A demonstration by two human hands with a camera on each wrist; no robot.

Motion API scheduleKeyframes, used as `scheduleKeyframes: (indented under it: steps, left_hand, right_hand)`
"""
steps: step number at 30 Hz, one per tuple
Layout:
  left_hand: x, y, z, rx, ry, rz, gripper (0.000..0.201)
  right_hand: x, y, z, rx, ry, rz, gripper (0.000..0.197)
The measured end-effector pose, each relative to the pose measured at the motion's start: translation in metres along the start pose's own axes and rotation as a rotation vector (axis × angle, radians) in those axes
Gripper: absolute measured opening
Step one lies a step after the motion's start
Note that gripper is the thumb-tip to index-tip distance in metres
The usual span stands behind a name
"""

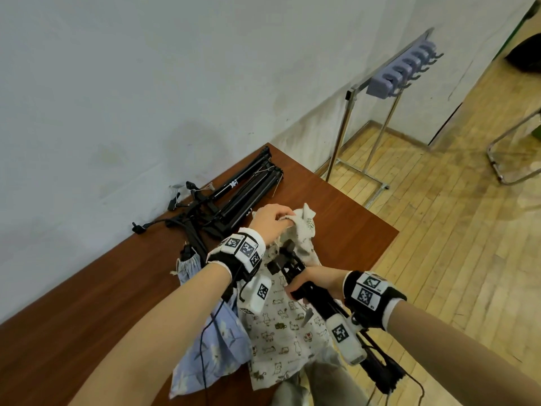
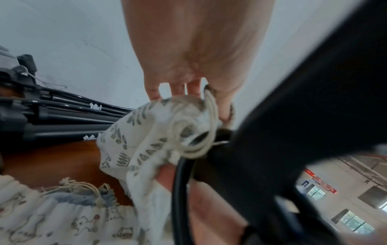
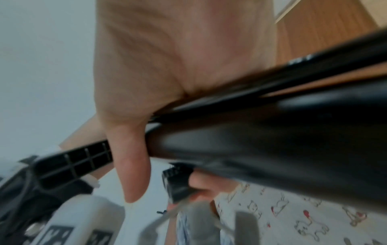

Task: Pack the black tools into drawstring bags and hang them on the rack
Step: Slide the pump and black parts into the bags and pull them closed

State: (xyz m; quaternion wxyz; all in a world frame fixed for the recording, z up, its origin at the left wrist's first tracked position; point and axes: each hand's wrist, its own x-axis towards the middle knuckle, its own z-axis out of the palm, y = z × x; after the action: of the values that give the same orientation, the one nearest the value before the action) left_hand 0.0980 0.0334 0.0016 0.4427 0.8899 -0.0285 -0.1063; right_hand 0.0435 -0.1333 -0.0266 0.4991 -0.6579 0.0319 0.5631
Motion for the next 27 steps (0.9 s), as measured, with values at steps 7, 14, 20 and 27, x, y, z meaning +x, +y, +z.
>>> scheduleKeyframes:
  steps: [7, 14, 20, 27]
  left_hand:
    - [-0.006, -0.013, -0.010, 0.075, -0.017, 0.000, 0.025]
    - [-0.021, -0.005, -0.010, -0.011, -0.066, 0.074, 0.029]
    - [-0.023, 0.013, -0.017, 0.033, -0.041, 0.144, 0.033]
    - [-0.026, 0.026, -0.024, 0.504, -0.232, 0.226, 0.038]
  right_hand:
    - [0.007, 0.003, 0.010, -0.010, -0.053, -0.048, 0.012]
    - [-0.003, -0.015, -0.014, 0.096, 0.012, -0.044, 0.011]
    - [0.002, -0.024, -0.019, 0.173, 0.000, -0.067, 0.013]
    - [0.009, -0.036, -0.024, 0.176, 0.300, -0.220, 0.020]
